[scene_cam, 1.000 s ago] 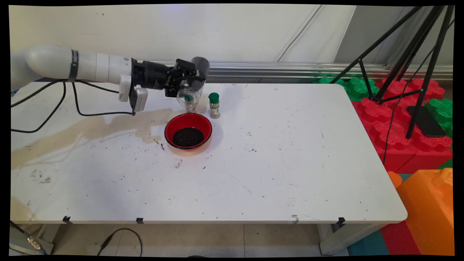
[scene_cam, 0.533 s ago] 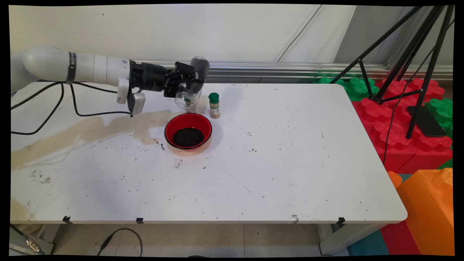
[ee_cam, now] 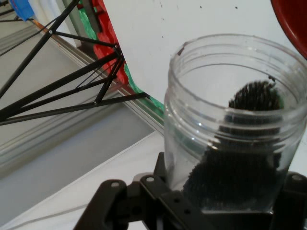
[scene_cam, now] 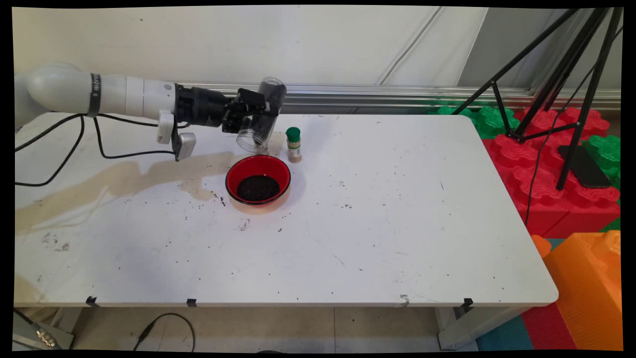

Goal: Pour the black seasoning powder in the red bowl

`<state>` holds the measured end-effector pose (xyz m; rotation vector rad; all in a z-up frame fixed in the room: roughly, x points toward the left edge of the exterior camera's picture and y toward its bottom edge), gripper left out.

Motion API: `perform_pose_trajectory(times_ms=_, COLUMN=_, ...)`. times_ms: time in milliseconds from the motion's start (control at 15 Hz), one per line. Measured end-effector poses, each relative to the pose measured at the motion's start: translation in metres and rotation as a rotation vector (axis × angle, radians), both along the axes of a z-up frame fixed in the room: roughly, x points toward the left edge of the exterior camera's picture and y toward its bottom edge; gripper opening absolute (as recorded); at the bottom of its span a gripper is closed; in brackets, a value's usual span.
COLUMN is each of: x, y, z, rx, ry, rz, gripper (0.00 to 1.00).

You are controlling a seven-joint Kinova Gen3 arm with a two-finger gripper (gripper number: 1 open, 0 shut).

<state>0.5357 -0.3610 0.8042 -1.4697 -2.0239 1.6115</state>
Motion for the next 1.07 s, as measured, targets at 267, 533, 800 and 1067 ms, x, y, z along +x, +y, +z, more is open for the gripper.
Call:
perform_pose_trajectory(times_ms=267, x=0.0014, y=0.0006, z=0.0005, rx=-0.033, ry=-0.034, rz=-0.016, gripper=0.00)
perform_pose_trajectory(times_ms=533, x=0.0031, y=0.0007, z=0.0010, rx=-0.064, ry=-0.065, rz=-0.030, gripper=0.00)
perform_pose_trajectory(times_ms=800, x=0.0051, y=0.0005, z=0.0016, rx=-0.094, ry=-0.094, rz=-0.044, gripper=0.00)
perform_pose_trajectory(times_ms=1067, x=0.0062, y=0.0007, z=0.0020, rx=-0.112, ry=-0.112, rz=-0.055, gripper=0.00)
